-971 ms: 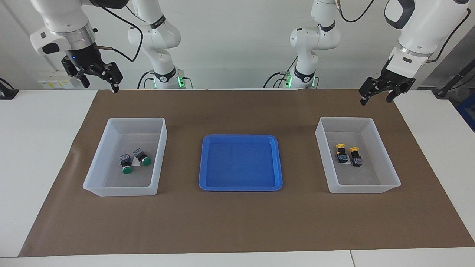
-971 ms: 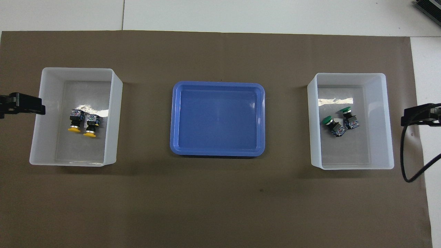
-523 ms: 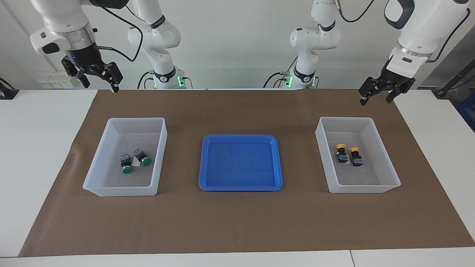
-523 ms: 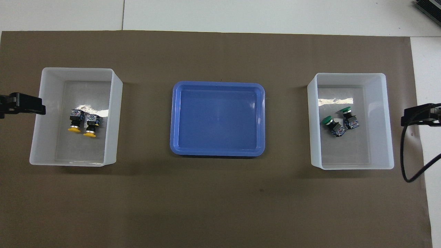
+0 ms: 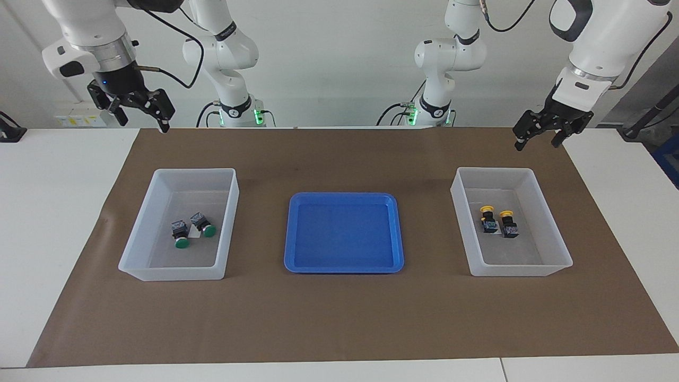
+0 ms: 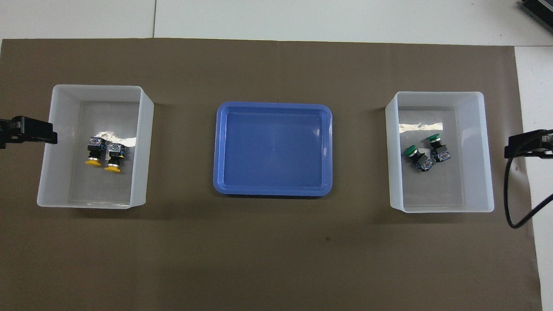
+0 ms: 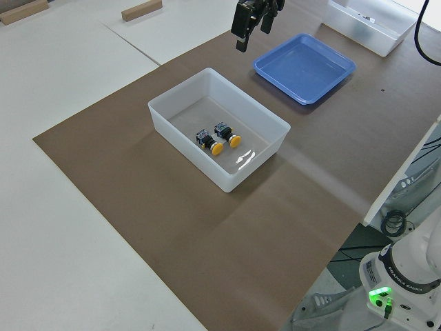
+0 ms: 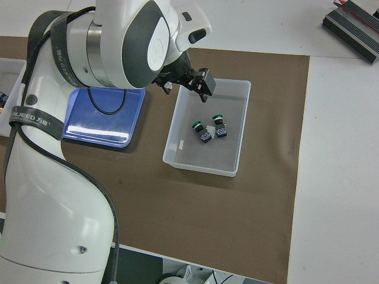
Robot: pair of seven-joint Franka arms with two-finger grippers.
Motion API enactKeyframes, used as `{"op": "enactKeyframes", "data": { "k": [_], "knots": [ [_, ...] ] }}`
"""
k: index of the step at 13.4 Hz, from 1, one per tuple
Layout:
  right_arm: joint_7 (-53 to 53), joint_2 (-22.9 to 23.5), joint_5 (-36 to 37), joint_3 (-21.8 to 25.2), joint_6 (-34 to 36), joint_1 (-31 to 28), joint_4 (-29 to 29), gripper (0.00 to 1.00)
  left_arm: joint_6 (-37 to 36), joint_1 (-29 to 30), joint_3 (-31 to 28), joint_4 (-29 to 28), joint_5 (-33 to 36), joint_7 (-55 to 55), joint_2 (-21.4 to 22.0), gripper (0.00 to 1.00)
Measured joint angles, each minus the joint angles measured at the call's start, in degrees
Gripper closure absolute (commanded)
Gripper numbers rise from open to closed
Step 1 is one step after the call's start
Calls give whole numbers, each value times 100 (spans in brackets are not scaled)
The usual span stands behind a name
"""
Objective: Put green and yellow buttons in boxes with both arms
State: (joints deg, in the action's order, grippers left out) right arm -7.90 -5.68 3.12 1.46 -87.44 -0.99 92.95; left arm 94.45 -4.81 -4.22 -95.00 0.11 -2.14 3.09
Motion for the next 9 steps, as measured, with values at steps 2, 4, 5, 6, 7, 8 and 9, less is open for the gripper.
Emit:
{"op": "enactKeyframes", "data": {
  "k": [2, 4, 5, 6, 7, 8, 9],
  "knots": [
    [2, -1, -301, 26, -11, -41, -5, 0, 0, 0, 2, 0, 0, 0, 0, 0],
    [21, -1, -324, 25, -6, -38, -5, 0, 0, 0, 2, 0, 0, 0, 0, 0],
    [87, -1, -319, 25, -5, -38, -5, 0, -1, 0, 2, 0, 0, 0, 0, 0],
    [216, -2, -282, 24, -5, -36, -6, 0, -2, 0, 3, -1, 0, -1, 0, 0],
    [339, -3, -217, 18, -5, -30, -6, 0, -3, 0, 7, -2, 0, -1, 0, 0],
    [393, -3, -183, 12, -5, -24, -6, 0, -3, -2, 14, -2, 0, -1, 0, 0],
    [409, -4, -171, 5, -5, -18, -6, 0, -4, -3, 18, -3, 0, -1, 0, 0]
  ]
}}
